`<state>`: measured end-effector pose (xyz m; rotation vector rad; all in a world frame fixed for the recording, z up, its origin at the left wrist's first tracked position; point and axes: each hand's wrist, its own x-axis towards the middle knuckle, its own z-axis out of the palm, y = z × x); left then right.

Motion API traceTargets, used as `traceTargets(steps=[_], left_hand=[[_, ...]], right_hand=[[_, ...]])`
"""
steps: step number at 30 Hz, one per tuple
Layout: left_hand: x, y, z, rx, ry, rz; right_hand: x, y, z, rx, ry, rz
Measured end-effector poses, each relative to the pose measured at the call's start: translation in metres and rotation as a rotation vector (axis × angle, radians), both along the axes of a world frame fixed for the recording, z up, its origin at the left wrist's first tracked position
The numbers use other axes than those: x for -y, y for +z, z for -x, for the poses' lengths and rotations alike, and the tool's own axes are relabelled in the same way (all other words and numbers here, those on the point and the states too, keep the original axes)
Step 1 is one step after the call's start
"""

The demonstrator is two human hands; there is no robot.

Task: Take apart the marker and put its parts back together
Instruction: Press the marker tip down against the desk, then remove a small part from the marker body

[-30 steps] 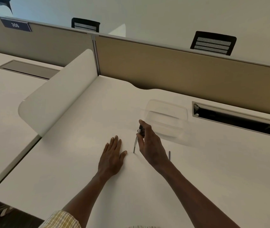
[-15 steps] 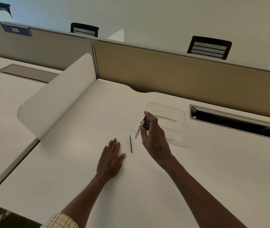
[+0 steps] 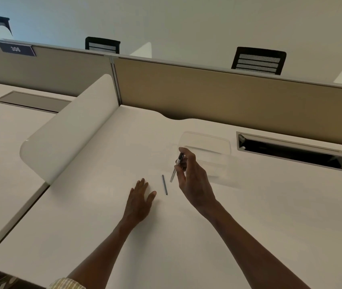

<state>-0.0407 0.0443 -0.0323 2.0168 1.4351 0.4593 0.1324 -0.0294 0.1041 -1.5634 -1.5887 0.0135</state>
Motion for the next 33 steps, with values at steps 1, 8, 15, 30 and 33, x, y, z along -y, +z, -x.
traceTargets(steps=[1, 8, 15, 30, 33], left_hand=[[0.000, 0.009, -0.002, 0.087, 0.045, 0.031], [0.007, 0.069, -0.012, 0.430, 0.059, -0.097], [0.019, 0.088, -0.021, 0.518, -0.037, -0.176], [0.003, 0.094, -0.021, 0.641, 0.091, -0.146], [0.000, 0.091, -0.019, 0.637, 0.172, -0.105]], right_hand=[[0.001, -0.001, 0.000, 0.000, 0.006, 0.004], [-0.004, -0.008, 0.001, 0.006, 0.013, 0.001], [-0.009, -0.005, 0.004, -0.017, 0.051, 0.031], [-0.028, -0.005, 0.011, -0.256, 0.106, 0.118], [-0.041, -0.029, 0.003, -0.205, -0.065, 0.119]])
